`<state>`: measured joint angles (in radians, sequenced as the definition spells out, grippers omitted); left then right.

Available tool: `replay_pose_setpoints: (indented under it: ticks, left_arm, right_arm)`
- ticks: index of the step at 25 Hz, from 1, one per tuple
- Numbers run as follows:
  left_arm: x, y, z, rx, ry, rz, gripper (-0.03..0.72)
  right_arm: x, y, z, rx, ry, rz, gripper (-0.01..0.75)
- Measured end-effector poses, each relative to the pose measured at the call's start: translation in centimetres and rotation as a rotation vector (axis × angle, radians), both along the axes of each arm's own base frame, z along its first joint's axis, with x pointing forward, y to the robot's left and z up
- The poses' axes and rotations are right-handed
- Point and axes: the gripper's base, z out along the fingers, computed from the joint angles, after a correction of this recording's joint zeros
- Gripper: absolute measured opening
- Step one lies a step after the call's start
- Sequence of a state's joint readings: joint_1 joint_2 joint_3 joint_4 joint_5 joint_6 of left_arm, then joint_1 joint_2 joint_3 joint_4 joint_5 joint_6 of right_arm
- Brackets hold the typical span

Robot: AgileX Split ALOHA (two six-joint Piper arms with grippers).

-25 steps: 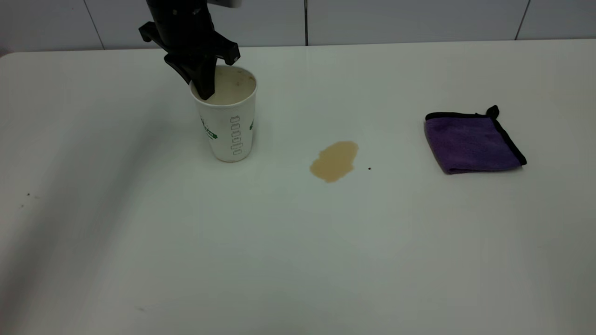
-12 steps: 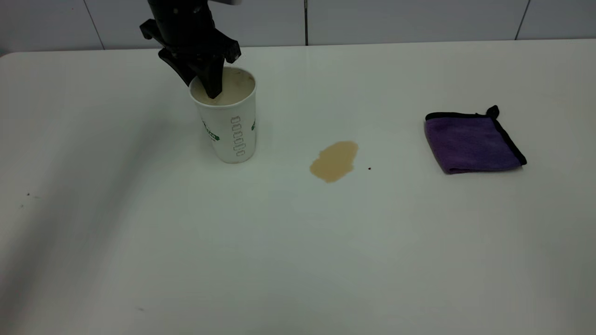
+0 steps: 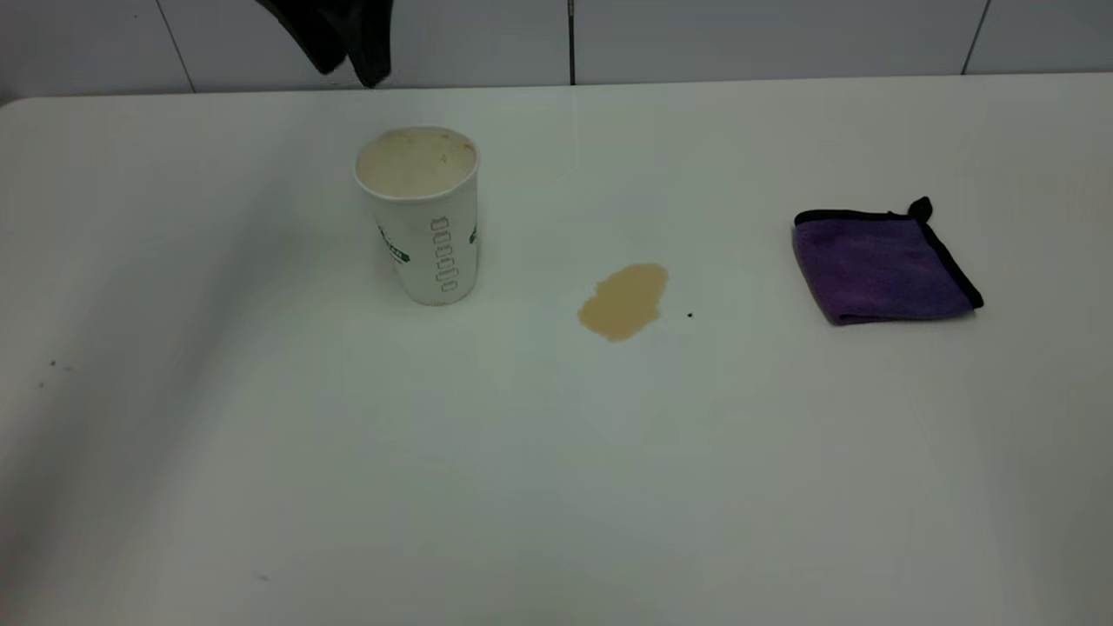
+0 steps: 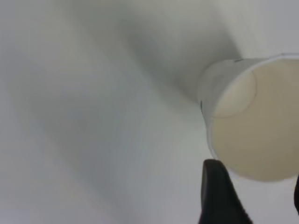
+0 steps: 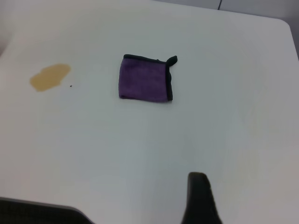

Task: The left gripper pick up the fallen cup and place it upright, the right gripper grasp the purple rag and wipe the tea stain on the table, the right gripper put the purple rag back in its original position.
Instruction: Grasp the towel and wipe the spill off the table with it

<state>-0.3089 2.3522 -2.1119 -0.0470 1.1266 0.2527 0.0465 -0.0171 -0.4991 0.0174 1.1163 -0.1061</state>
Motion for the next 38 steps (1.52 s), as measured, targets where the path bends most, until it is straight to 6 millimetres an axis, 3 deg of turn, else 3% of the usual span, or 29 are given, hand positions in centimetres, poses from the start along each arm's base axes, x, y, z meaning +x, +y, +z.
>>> replay_pose_setpoints:
  ticks: [7, 12, 18, 24, 27, 30, 33, 38]
  left_arm:
    - [-3.2, -0.9, 9.8, -0.051, -0.16, -0.042, 0.429]
    - [-6.5, -0.3, 17.1, -0.115, -0.309, 0.009, 0.429]
    - [-12.3, 0.8, 25.4, -0.199, -0.497, 0.005, 0.441]
    - [-18.3, 2.3, 30.7, -0.253, -0.633, 0.015, 0.509]
    - [-21.6, 3.8, 31.1, -0.258, -0.633, 0.032, 0.527]
    - [-24.6, 5.2, 29.5, -0.237, -0.58, 0.045, 0.53]
    - [-27.0, 6.3, 25.9, -0.195, -0.481, 0.058, 0.53]
    - [-29.8, 7.7, 17.0, -0.077, -0.224, 0.088, 0.53]
  right_arm:
    - [0.0, 0.0, 0.0, 0.0, 0.0, 0.0, 0.552]
    - [0.0, 0.0, 0.0, 0.0, 0.0, 0.0, 0.552]
    - [0.0, 0.0, 0.0, 0.0, 0.0, 0.0, 0.552]
    - [0.0, 0.0, 0.0, 0.0, 0.0, 0.0, 0.552]
    - [0.0, 0.0, 0.0, 0.0, 0.0, 0.0, 0.552]
    - [0.0, 0.0, 0.0, 0.0, 0.0, 0.0, 0.552]
    - [0.0, 0.0, 0.0, 0.0, 0.0, 0.0, 0.552]
    - [0.0, 0.0, 0.0, 0.0, 0.0, 0.0, 0.552]
